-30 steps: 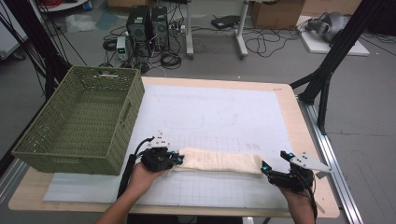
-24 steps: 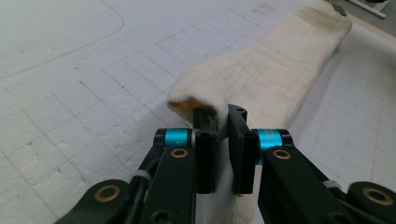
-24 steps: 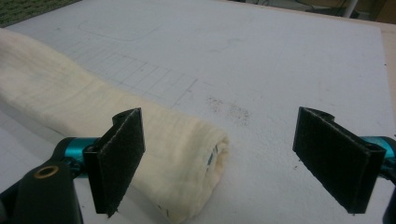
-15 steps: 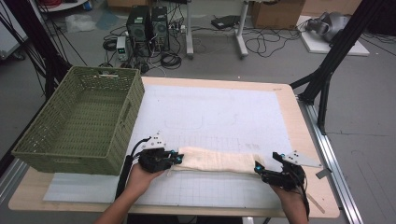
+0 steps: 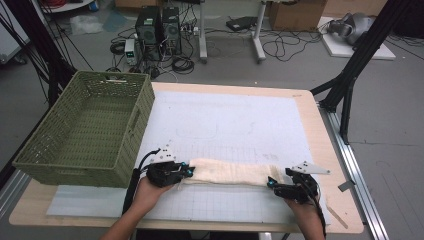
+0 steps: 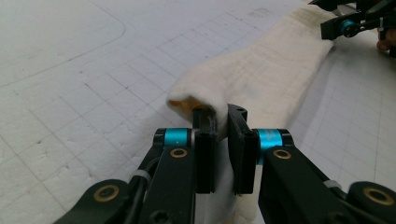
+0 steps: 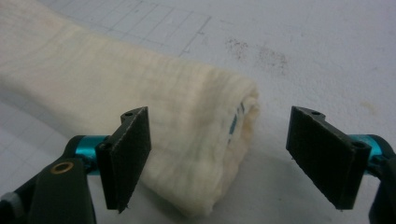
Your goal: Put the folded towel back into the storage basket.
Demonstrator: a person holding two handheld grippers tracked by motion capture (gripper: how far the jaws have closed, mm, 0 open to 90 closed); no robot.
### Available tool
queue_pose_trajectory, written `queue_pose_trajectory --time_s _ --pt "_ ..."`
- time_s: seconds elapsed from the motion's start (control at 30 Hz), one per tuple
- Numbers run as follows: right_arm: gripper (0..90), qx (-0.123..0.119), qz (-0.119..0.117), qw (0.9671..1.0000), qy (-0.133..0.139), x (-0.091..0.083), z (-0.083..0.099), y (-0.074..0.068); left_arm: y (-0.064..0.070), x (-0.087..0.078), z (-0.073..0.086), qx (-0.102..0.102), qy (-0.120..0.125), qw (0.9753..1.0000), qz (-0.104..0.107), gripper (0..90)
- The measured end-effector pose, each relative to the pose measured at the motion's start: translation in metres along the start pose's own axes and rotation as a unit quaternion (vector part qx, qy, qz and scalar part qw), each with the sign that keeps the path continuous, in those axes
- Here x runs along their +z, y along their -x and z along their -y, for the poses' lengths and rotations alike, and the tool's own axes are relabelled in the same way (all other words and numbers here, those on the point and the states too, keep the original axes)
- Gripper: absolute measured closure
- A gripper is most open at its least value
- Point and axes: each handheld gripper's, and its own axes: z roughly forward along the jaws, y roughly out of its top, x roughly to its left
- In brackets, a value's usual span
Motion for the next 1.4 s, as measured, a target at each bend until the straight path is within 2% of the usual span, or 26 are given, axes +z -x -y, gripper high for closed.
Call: queue_pose_trajectory --time_s 0.07,0.13,0.2,0.3,0.37,0.5,0.63,0.77,0.87,0.93,1.07,1.17,1.4 --pt "31.4 0.004 -0.001 0.9999 -0.010 0.001 0.000 0.000 0.000 0.000 0.000 0.000 0.000 1.0000 0.000 81.8" --pt "35.9 -0.001 0.002 0.9999 -0.014 0.001 0.000 -0.001 0.001 -0.001 0.001 0.004 0.000 1.0000 0.000 81.8" --pt "46.2 -0.007 0.003 0.9998 -0.017 0.000 0.000 -0.002 0.001 -0.001 0.002 0.006 -0.002 1.0000 0.000 81.8" --pt "68.7 -0.005 -0.027 0.9994 -0.022 -0.001 -0.001 -0.003 0.002 -0.003 0.003 0.006 0.002 1.0000 0.000 81.8" --pt "77.1 -0.005 -0.043 0.9987 -0.026 -0.001 -0.003 -0.004 0.003 -0.005 0.003 0.009 0.005 0.9999 0.000 81.8" --pt "79.6 -0.013 -0.044 0.9987 -0.022 -0.002 -0.005 -0.004 0.005 -0.007 0.002 0.012 0.010 0.9999 -0.001 81.8" --pt "79.8 -0.013 -0.056 0.9984 0.003 -0.006 -0.009 -0.002 0.004 -0.012 0.001 0.011 0.015 0.9998 -0.003 81.8" --pt "80.1 -0.030 -0.063 0.9972 0.026 -0.008 -0.013 -0.003 0.003 -0.018 -0.001 0.012 0.023 0.9996 -0.007 81.8" --pt "80.3 -0.045 -0.076 0.9944 0.059 -0.012 -0.017 -0.003 0.003 -0.026 -0.003 0.011 0.035 0.9993 -0.010 81.9" --pt "80.5 -0.049 -0.081 0.9924 0.080 -0.014 -0.021 -0.003 0.003 -0.034 -0.005 0.015 0.052 0.9984 -0.014 81.9" --pt "80.5 -0.060 -0.086 0.9887 0.107 -0.016 -0.029 -0.007 0.005 -0.045 -0.008 0.022 0.073 0.9969 -0.018 81.9" --pt "80.5 -0.069 -0.090 0.9861 0.122 -0.015 -0.035 -0.009 0.006 -0.055 -0.010 0.023 0.090 0.9954 -0.021 81.8" --pt "80.6 -0.096 -0.097 0.9812 0.136 -0.010 -0.053 -0.017 0.007 -0.076 -0.014 0.021 0.107 0.9935 -0.032 82.0"
